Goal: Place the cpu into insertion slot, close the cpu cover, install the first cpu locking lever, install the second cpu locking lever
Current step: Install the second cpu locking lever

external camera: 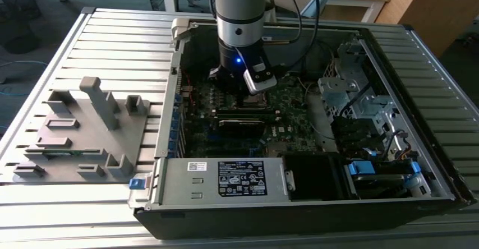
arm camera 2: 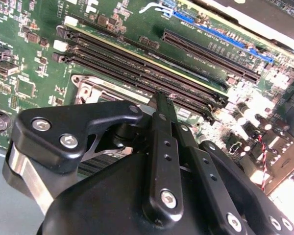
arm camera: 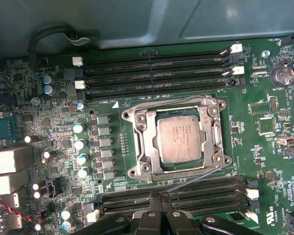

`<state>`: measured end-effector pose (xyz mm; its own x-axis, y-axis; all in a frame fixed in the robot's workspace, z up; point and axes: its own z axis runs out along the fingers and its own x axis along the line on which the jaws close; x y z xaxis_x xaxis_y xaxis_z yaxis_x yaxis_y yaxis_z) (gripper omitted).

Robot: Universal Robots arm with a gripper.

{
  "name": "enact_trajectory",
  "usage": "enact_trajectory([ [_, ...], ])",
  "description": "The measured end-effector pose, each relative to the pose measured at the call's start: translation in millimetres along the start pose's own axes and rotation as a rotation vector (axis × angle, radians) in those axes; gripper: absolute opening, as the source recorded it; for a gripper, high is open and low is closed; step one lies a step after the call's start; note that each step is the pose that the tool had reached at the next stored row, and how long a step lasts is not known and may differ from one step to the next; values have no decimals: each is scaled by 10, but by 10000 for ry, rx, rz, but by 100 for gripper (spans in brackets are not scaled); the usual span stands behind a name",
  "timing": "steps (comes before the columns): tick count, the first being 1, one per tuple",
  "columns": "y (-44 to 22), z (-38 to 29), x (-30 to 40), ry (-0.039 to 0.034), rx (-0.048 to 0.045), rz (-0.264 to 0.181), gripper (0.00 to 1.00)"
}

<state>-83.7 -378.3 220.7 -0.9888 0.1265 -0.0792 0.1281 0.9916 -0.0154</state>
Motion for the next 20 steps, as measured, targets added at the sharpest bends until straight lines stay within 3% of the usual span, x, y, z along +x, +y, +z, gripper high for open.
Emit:
enact_trajectory([
  [16, -3, 41, 25, 2, 1, -1, 10],
  [20, -2, 52, 28, 10, -77, 7, 10],
])
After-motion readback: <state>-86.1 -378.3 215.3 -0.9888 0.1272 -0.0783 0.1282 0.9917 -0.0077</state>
